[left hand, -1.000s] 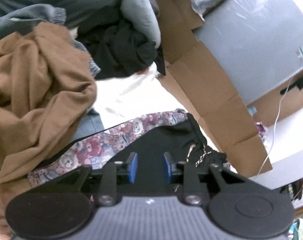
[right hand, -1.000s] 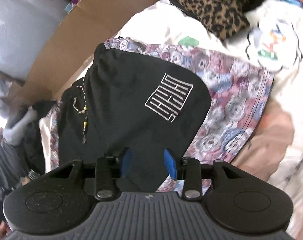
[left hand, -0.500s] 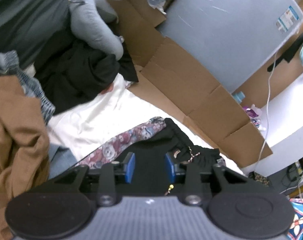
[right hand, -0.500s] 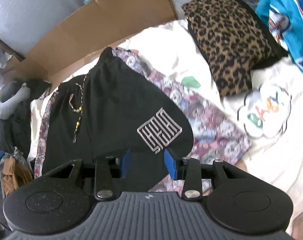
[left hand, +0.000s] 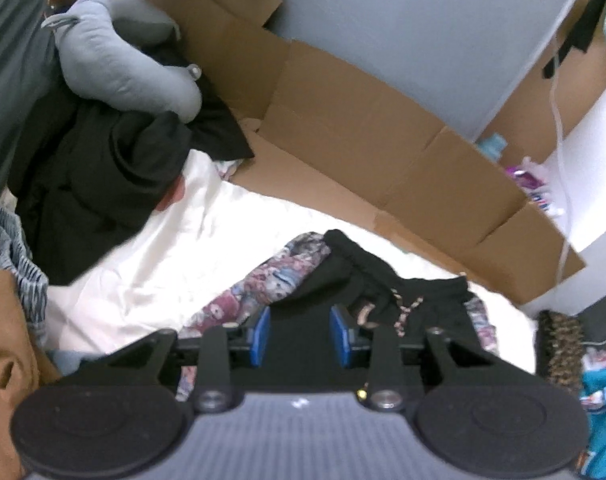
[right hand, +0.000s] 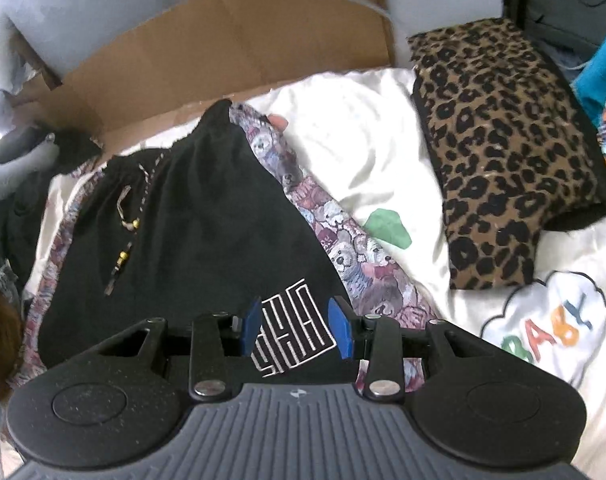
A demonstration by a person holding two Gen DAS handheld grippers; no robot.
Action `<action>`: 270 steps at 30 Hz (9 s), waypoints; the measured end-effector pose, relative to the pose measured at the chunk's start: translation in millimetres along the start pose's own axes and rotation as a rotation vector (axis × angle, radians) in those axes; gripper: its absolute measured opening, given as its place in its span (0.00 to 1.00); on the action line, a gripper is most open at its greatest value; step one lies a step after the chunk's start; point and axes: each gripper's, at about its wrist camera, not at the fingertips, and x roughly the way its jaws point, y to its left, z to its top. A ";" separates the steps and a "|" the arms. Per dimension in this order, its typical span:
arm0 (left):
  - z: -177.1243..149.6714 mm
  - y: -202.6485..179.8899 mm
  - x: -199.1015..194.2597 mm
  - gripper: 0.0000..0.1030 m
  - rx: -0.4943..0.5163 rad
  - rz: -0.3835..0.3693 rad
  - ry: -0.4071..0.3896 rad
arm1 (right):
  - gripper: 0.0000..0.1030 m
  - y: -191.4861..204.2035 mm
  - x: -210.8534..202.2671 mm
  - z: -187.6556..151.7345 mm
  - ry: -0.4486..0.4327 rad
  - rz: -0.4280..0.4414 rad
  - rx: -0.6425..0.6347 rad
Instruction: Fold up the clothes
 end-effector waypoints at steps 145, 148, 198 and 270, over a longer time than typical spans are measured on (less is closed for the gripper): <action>-15.8 -66.3 133.8 0.52 0.123 -0.114 0.014 | 0.40 50.3 138.5 108.9 -0.160 0.093 -0.137; -19.5 -83.3 146.3 0.55 0.155 -0.119 0.033 | 0.40 58.6 149.1 107.9 -0.146 0.107 -0.153; -2.6 -52.5 186.5 0.38 0.051 -0.024 0.054 | 0.33 108.7 221.2 148.3 -0.184 0.126 -0.181; -125.5 -39.3 52.6 0.50 0.217 -0.036 0.222 | 0.48 125.2 113.4 -65.0 0.082 0.122 -0.425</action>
